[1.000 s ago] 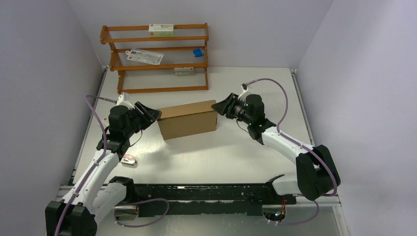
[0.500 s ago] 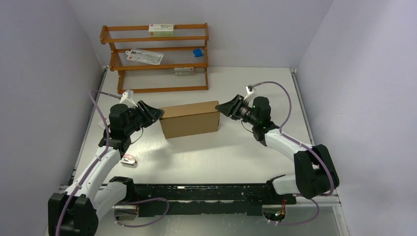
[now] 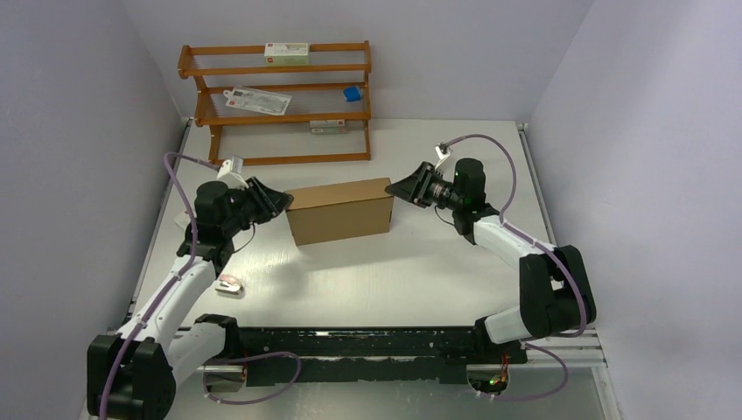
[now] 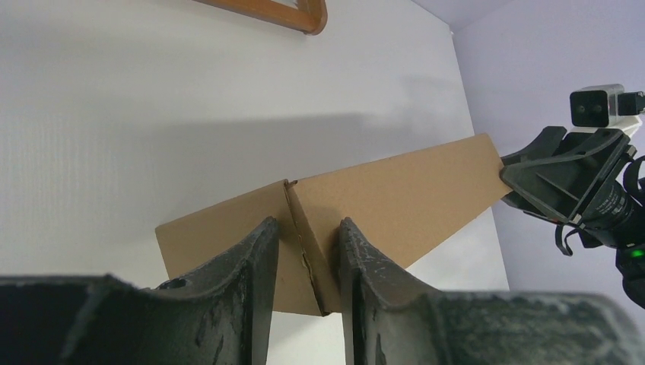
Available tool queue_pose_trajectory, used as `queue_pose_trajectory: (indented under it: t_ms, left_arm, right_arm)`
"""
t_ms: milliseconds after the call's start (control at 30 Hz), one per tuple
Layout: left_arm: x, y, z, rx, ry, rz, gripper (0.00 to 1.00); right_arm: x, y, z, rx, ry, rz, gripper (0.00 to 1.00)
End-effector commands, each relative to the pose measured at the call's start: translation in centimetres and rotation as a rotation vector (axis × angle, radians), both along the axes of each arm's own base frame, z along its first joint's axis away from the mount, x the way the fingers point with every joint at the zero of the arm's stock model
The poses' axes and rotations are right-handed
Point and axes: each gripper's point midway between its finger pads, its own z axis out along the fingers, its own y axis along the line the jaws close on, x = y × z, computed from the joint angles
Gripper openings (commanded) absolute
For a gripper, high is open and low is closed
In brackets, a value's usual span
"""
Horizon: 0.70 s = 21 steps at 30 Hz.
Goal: Fold the paper box
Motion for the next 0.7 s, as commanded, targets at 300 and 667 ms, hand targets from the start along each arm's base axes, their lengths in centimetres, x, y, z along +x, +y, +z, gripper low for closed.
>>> queue_pose_trajectory:
  t_ms: [300, 667]
  left_arm:
    - [-4.9, -3.6, -10.8, 0.192, 0.311, -0.133, 0.30]
    - [-2.7, -2.2, -10.9, 0.125, 0.326, -0.025, 0.40]
  right_arm:
    - [-6.7, -5.7, -17.1, -0.321, 0.427, -0.113, 0.11]
    - [-5.0, -6.3, -9.5, -0.160, 0.276, -0.140, 0.07]
